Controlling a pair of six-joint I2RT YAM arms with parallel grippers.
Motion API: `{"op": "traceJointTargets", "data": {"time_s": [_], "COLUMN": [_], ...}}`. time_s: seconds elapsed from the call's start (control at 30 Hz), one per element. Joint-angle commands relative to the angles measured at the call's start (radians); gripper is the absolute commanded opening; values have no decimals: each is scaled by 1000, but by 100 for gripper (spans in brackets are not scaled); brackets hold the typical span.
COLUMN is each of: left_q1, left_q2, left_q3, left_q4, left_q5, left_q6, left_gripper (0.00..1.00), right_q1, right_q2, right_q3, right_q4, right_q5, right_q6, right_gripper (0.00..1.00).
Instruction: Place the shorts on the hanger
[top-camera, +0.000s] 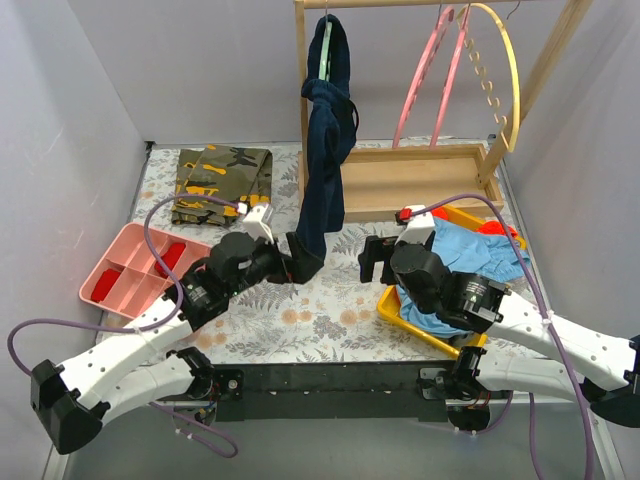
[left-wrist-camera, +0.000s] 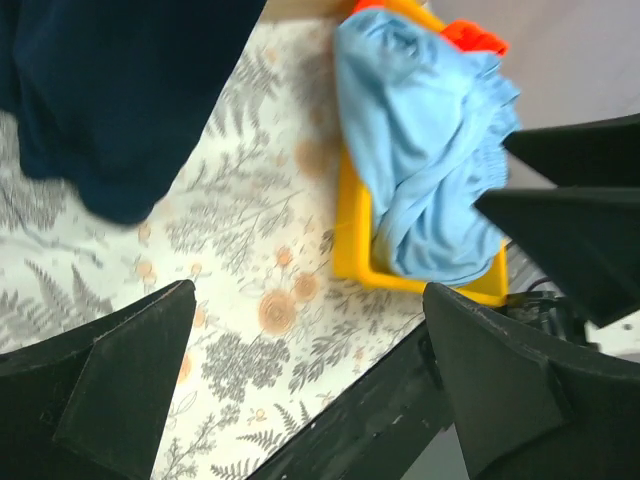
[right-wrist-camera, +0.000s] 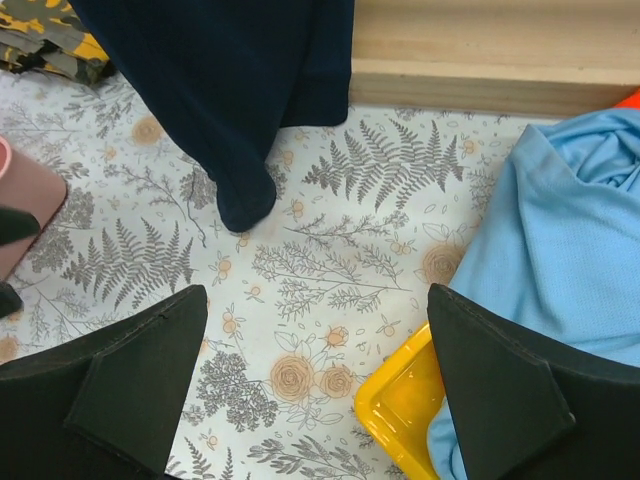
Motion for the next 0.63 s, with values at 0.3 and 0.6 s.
{"op": "traceJointTargets", "data": {"time_s": [0.3,0.6], "left_q1": [-49,-49], "left_q2": [-92,-98], "left_q3": [-139,-124], "left_q4": [-44,-41], "left_q5": [-162,-125], "left_q6": [-135,-43], "left_gripper": [98,98], "right_q1": [-1,-2], "right_q2": [-78,-120], "right_q3": [-179,-165], "right_q4": [-16,-92], "right_q5": [-28,29], "right_q6": [147,187], "right_gripper": [99,99]}}
